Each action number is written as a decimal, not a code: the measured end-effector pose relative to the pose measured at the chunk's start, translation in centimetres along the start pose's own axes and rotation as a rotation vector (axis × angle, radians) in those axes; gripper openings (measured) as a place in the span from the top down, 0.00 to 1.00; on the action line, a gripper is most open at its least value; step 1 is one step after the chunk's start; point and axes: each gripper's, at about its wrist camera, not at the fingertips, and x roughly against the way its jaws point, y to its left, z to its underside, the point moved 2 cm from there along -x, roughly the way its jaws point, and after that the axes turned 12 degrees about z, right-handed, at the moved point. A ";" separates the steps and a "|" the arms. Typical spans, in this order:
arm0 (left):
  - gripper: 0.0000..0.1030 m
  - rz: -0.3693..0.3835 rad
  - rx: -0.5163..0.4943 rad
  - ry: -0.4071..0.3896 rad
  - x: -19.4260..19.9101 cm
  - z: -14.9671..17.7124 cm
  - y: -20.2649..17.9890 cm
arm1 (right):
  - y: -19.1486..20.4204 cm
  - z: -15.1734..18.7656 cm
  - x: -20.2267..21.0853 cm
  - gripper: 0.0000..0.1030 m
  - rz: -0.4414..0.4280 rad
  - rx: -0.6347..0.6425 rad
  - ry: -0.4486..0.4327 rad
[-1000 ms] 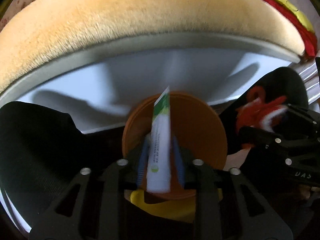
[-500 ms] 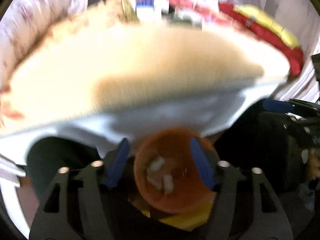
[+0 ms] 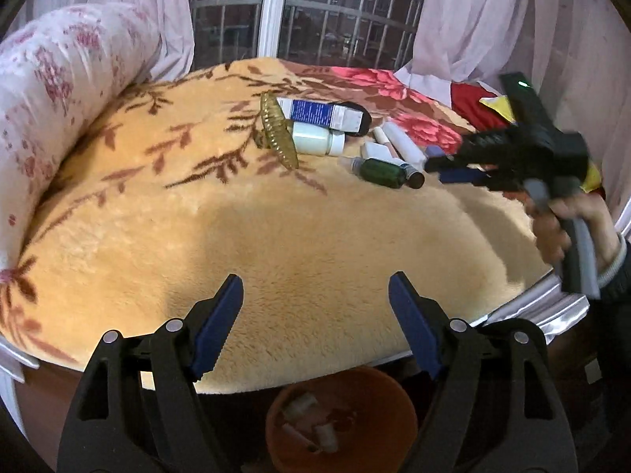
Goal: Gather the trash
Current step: 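Grasp the dark green spray bottle with the left gripper while the right grasps the dropper bottle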
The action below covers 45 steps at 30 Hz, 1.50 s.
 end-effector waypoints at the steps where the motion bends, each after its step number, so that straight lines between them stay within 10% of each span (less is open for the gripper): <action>1: 0.28 0.000 0.001 0.004 -0.1 0.2 0.0 | 0.2 -0.7 -0.8 0.63 0.023 0.007 0.018; 17: 0.28 0.040 0.067 0.047 -1.8 0.2 1.0 | 4.1 -3.0 -6.2 0.77 0.300 0.241 0.142; 30: 0.28 0.047 0.129 0.105 -8.4 -7.4 -4.3 | -5.2 2.1 2.2 0.77 0.116 0.019 -0.113; 39: 0.28 -0.166 0.311 0.239 -18.4 -11.9 -4.5 | -10.3 3.3 3.6 0.77 0.052 -0.070 -0.142; 41: 0.50 -0.202 0.360 0.263 -19.6 -11.8 -3.5 | -10.6 3.1 3.2 0.77 0.028 -0.075 -0.134; 45: 0.63 -0.248 0.361 0.253 -20.7 -11.8 -2.4 | -10.7 3.1 2.8 0.77 0.008 -0.065 -0.134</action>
